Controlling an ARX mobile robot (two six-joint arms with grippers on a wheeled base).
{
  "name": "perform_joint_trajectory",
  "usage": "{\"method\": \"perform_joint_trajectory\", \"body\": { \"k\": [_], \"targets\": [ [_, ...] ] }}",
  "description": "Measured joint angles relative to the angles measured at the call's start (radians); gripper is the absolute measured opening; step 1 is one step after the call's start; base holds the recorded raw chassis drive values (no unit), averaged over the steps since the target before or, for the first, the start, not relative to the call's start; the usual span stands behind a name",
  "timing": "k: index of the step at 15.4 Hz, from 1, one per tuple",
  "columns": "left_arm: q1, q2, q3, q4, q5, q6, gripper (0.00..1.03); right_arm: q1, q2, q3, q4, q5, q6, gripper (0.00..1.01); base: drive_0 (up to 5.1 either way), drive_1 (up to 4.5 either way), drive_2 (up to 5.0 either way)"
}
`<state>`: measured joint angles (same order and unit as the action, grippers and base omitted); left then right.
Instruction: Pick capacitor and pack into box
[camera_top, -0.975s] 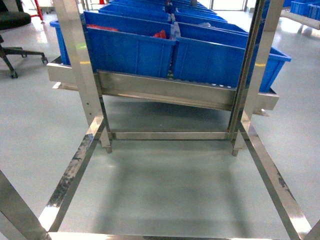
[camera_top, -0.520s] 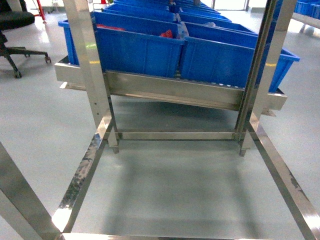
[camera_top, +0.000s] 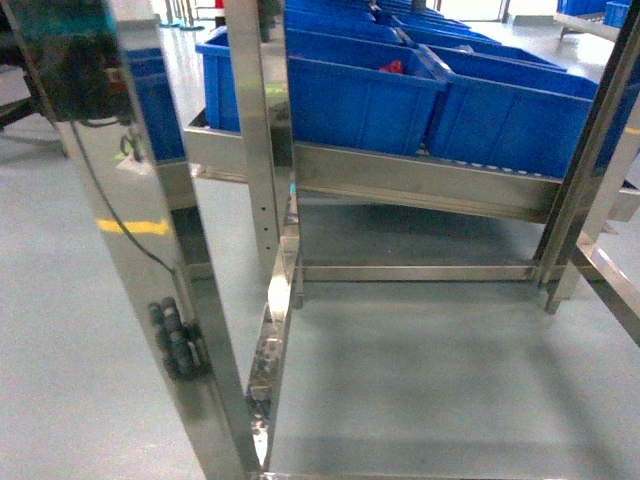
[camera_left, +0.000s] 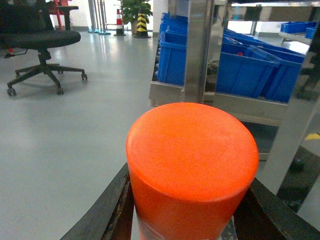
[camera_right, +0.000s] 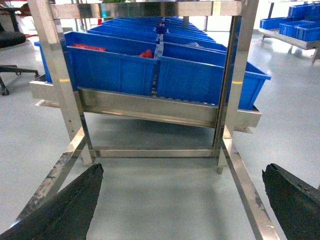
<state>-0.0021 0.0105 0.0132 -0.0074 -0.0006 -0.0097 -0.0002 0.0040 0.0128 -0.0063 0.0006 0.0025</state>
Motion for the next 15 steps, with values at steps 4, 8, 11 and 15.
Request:
{"method": "perform_joint_trajectory", "body": {
  "k": [4,8,11,15],
  "targets": [
    [0.000,0.000,0.000,0.002,0.001,0.000,0.44,0.000,0.000,0.000,0.002,0.000,0.000,0.98,-4.9,2.47,2.5],
    [0.000,0.000,0.000,0.003,0.000,0.000,0.44,0.000,0.000,0.000,0.006,0.000,0.000,0.98,-4.9,2.49,2.5],
    [0.000,0.000,0.000,0.000,0.000,0.000,0.44,0.000,0.000,0.000,0.001,0.000,0.000,0.98,-5.0,2.41,2.4],
    [0.000,0.000,0.000,0.001,0.001,0.000,0.44,0.000,0.000,0.000,0.001,0.000,0.000,0.98,-5.0,2.39,2.4]
  ]
}}
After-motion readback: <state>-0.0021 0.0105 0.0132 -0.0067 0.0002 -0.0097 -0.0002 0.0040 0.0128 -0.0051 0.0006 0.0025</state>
